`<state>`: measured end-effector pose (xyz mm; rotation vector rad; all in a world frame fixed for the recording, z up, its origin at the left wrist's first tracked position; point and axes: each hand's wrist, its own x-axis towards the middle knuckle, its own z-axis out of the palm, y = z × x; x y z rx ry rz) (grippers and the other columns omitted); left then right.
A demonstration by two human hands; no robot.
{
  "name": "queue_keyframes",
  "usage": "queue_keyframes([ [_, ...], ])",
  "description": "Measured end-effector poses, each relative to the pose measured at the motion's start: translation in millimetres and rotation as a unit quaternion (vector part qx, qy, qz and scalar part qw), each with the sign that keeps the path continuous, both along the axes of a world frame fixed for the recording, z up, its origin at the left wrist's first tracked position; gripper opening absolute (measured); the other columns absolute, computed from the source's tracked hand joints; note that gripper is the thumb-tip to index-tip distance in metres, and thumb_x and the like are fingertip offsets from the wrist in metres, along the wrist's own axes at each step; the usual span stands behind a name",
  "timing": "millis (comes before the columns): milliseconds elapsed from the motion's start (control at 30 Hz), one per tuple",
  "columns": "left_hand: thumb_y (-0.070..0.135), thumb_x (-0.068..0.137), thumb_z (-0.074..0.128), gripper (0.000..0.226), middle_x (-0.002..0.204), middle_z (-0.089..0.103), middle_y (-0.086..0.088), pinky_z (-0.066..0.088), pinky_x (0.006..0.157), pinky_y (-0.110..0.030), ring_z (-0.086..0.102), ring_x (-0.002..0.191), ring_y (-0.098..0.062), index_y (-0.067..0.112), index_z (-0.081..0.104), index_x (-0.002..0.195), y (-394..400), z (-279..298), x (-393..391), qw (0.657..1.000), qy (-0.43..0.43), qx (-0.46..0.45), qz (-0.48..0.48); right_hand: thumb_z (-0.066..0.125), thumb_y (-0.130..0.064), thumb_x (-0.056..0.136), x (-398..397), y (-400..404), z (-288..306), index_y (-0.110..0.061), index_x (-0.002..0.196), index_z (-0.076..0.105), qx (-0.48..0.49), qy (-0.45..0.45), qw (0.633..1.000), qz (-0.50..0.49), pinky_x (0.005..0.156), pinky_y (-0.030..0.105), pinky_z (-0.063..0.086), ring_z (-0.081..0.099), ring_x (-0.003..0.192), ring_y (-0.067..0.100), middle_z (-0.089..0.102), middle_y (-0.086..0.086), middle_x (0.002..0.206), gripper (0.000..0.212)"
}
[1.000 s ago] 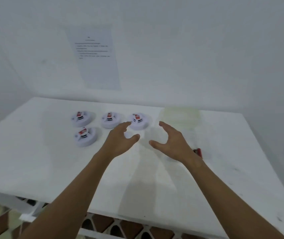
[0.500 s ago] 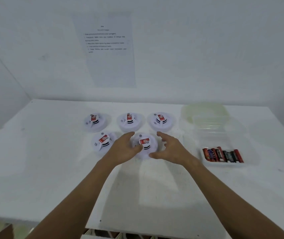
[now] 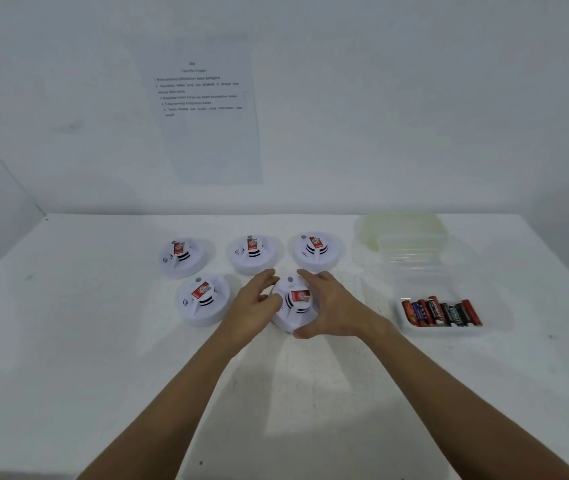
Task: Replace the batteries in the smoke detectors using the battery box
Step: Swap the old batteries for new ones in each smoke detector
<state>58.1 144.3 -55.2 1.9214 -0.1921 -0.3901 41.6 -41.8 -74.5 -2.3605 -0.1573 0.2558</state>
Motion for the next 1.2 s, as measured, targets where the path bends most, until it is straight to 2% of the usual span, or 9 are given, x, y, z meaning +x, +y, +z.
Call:
queue_keyframes([
  [67, 0.010, 0.094, 0.052, 0.049, 0.134, 0.057, 0.004, 0.049, 0.097, -0.033, 0.058, 0.117, -0.016, 0.020, 0.043, 0.141, 1.4, 7.5, -2.4, 0.996, 0.017, -0.089, 0.000, 0.090, -0.027, 0.066, -3.8, -5.4, 7.0, -0.025, 0.154, 0.017, -0.005, 0.022, 1.000, 0.014, 0.101, 0.029, 0.042, 0.040, 0.120, 0.016, 0.036, 0.002, 0.133, 0.115],
  [167, 0.009, 0.089, 0.055, 0.046, 0.126, 0.063, 0.001, 0.053, 0.094, -0.037, 0.066, 0.108, -0.020, 0.019, 0.051, 0.133, 3.6, 18.4, -5.2, 0.983, 0.041, -0.177, 0.002, 0.088, -0.021, 0.064, -11.5, -11.8, 19.2, -0.030, 0.149, 0.020, 0.014, 0.011, 1.000, 0.013, 0.083, 0.027, 0.050, 0.050, 0.107, 0.020, 0.040, 0.001, 0.122, 0.109],
  [267, 0.006, 0.091, 0.055, 0.046, 0.131, 0.058, 0.010, 0.053, 0.085, -0.023, 0.064, 0.106, -0.005, 0.030, 0.052, 0.130, 6.3, 22.8, -9.4, 0.998, -0.031, -0.049, -0.021, 0.084, -0.011, 0.064, -21.9, -19.6, 32.6, -0.035, 0.141, 0.023, 0.118, 0.004, 0.993, -0.011, 0.076, 0.034, 0.057, 0.058, 0.098, 0.022, 0.047, 0.003, 0.117, 0.101],
  [367, 0.016, 0.090, 0.062, 0.050, 0.130, 0.055, 0.015, 0.050, 0.069, -0.010, 0.060, 0.105, 0.005, 0.048, 0.047, 0.126, 6.3, 28.1, -16.5, 0.996, -0.043, 0.006, -0.073, 0.083, -0.005, 0.066, -34.4, -25.3, 42.8, -0.036, 0.140, 0.023, 0.202, 0.007, 0.979, 0.003, 0.083, 0.037, 0.059, 0.058, 0.110, 0.026, 0.047, 0.003, 0.126, 0.101],
  [433, 0.024, 0.090, 0.064, 0.050, 0.129, 0.057, 0.014, 0.051, 0.073, -0.012, 0.061, 0.103, 0.006, 0.051, 0.046, 0.129, 5.8, 34.8, -21.3, 0.996, -0.019, -0.008, -0.092, 0.083, -0.003, 0.064, -41.0, -27.1, 46.1, -0.036, 0.141, 0.029, 0.260, 0.015, 0.965, 0.010, 0.090, 0.042, 0.059, 0.055, 0.120, 0.026, 0.047, 0.002, 0.134, 0.100],
  [567, 0.017, 0.091, 0.066, 0.055, 0.116, 0.071, 0.001, 0.055, 0.089, -0.033, 0.067, 0.106, -0.017, 0.036, 0.046, 0.138, 4.1, 46.7, -31.1, 0.985, 0.034, -0.112, -0.124, 0.079, 0.012, 0.066, -50.2, -26.3, 50.6, -0.026, 0.143, 0.037, 0.372, 0.037, 0.927, 0.031, 0.090, 0.045, 0.057, 0.055, 0.125, 0.027, 0.054, 0.005, 0.137, 0.095],
  [800, 0.005, 0.080, 0.076, 0.065, 0.102, 0.075, 0.001, 0.057, 0.076, -0.023, 0.072, 0.094, -0.013, 0.031, 0.052, 0.134, 15.7, 57.8, -34.5, 0.989, -0.003, -0.071, -0.126, 0.088, 0.007, 0.064, -53.9, -28.3, 59.3, -0.032, 0.142, 0.041, 0.300, 0.038, 0.952, 0.043, 0.091, 0.044, 0.058, 0.054, 0.126, 0.018, 0.055, -0.004, 0.136, 0.100],
  [933, 0.005, 0.073, 0.082, 0.065, 0.094, 0.075, -0.004, 0.059, 0.074, -0.028, 0.073, 0.085, -0.016, 0.028, 0.058, 0.129, 17.4, 63.5, -34.1, 0.992, -0.023, -0.041, -0.114, 0.089, 0.006, 0.063, -54.9, -25.6, 62.1, -0.035, 0.145, 0.035, 0.260, 0.046, 0.963, 0.058, 0.086, 0.033, 0.059, 0.055, 0.122, 0.008, 0.051, -0.010, 0.136, 0.106],
  [1200, 0.009, 0.070, 0.085, 0.055, 0.088, 0.073, -0.012, 0.060, 0.068, -0.037, 0.071, 0.075, -0.028, 0.029, 0.061, 0.116, 12.9, 67.2, -31.1, 0.993, -0.060, -0.007, -0.104, 0.093, 0.003, 0.057, -54.6, -20.6, 55.5, -0.028, 0.138, 0.047, 0.269, -0.018, 0.963, 0.008, 0.089, 0.038, 0.060, 0.060, 0.117, 0.014, 0.061, -0.006, 0.127, 0.098],
])
